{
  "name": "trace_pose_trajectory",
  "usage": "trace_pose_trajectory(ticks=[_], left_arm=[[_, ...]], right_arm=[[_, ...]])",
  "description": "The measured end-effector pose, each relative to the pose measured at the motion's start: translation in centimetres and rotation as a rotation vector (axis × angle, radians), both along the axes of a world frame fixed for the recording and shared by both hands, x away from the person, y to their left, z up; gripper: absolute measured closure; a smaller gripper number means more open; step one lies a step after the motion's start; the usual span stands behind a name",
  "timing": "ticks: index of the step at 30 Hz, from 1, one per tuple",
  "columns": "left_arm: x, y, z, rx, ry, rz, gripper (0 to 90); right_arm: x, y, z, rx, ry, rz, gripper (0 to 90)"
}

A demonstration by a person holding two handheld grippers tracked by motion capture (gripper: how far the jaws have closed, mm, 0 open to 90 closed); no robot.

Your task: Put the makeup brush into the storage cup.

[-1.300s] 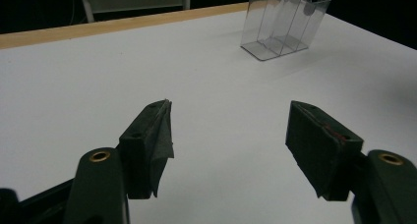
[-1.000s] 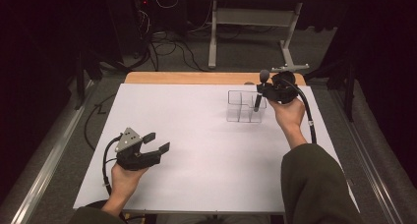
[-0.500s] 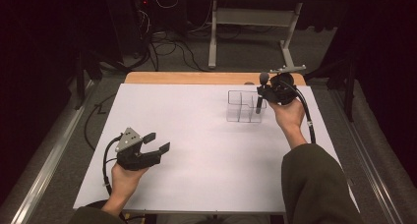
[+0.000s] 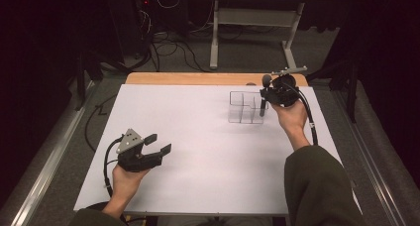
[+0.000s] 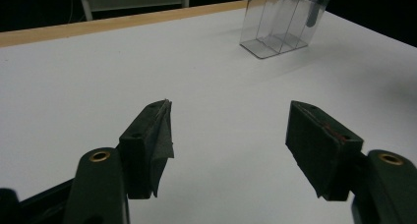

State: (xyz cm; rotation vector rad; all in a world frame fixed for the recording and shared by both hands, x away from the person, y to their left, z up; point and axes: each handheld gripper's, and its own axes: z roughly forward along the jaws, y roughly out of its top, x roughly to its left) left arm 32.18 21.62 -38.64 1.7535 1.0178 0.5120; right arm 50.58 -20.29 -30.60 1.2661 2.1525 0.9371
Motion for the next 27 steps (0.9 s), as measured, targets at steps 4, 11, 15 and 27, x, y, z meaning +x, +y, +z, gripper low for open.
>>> trace_pose_trajectory(ticks=[4, 11, 15, 27], left_arm=[[0.00, 0.01, 0.00, 0.000, 0.000, 0.000, 34.2], [-0.01, 0.03, 0.02, 0.000, -0.002, 0.000, 34.1], [-0.01, 0.03, 0.02, 0.000, -0.002, 0.000, 34.2], [-0.03, 0.05, 0.03, 0.000, -0.004, 0.001, 34.2]], right_arm=[[0.07, 0.11, -0.13, -0.011, 0.004, 0.003, 72.3], [0.16, 0.27, -0.32, -0.018, 0.015, 0.003, 72.3], [0.20, 0.34, -0.40, -0.027, 0.019, 0.003, 72.4], [0.32, 0.32, -0.62, -0.009, 0.037, 0.007, 62.8]])
